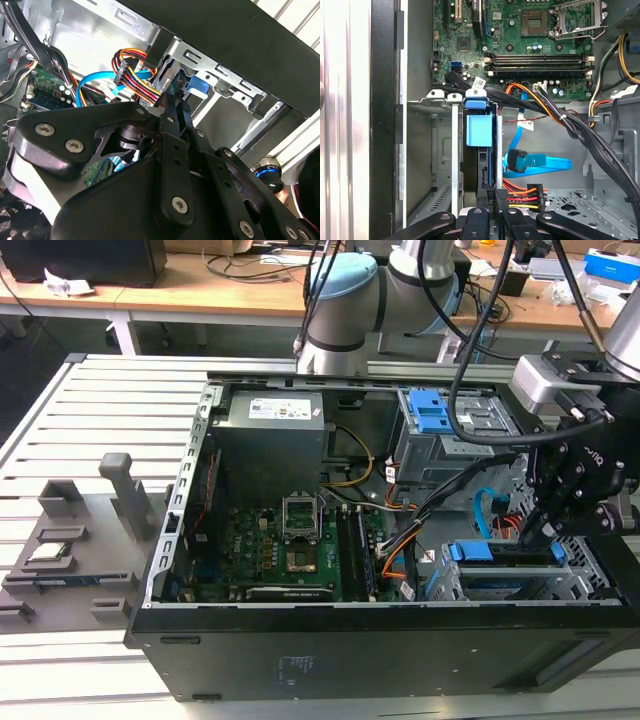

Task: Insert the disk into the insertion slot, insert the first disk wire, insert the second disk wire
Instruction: 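Insert the first disk wire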

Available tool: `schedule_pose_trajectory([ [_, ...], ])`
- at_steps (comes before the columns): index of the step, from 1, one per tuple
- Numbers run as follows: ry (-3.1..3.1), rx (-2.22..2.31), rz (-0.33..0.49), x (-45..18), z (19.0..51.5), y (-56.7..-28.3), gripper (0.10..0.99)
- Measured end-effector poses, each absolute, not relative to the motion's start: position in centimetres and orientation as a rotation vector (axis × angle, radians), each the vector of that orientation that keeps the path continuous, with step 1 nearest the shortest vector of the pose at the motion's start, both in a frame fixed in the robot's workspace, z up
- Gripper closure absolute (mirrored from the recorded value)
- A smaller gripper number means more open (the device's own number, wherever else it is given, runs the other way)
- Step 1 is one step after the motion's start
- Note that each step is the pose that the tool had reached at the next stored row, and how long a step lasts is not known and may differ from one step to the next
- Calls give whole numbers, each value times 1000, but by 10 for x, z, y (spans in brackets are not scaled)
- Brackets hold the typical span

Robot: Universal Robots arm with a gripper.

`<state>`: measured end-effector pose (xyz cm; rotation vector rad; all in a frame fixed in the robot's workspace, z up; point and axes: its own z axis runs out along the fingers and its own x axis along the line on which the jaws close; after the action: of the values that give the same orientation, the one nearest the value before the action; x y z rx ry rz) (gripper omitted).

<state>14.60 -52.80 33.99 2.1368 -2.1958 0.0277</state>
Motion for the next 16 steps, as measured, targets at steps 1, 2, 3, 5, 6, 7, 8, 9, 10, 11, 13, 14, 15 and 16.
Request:
schedule_pose_trajectory([
  [1,-2196,2137,27,146,340,-528,918],
  [2,-2196,2137,27,146,341,-528,918],
  [3,-2196,2137,27,146,341,-529,918],
  [5,-2198,2139,23,146,341,-530,918],
  [6,-2200,2141,19,146,341,-530,918],
  [7,-2201,2142,16,146,341,-530,918],
  [8,-2203,2145,11,146,341,-531,918],
  [9,-2204,2145,10,146,340,-531,918],
  [10,-2204,2146,9,146,340,-532,918],
  [11,-2204,2146,9,146,340,-534,918],
  [13,-2204,2146,9,146,340,-535,918],
  [14,-2204,2146,9,146,340,-535,918],
  [15,-2204,2146,9,146,340,-535,918],
  [16,-2204,2146,9,146,340,-535,918],
])
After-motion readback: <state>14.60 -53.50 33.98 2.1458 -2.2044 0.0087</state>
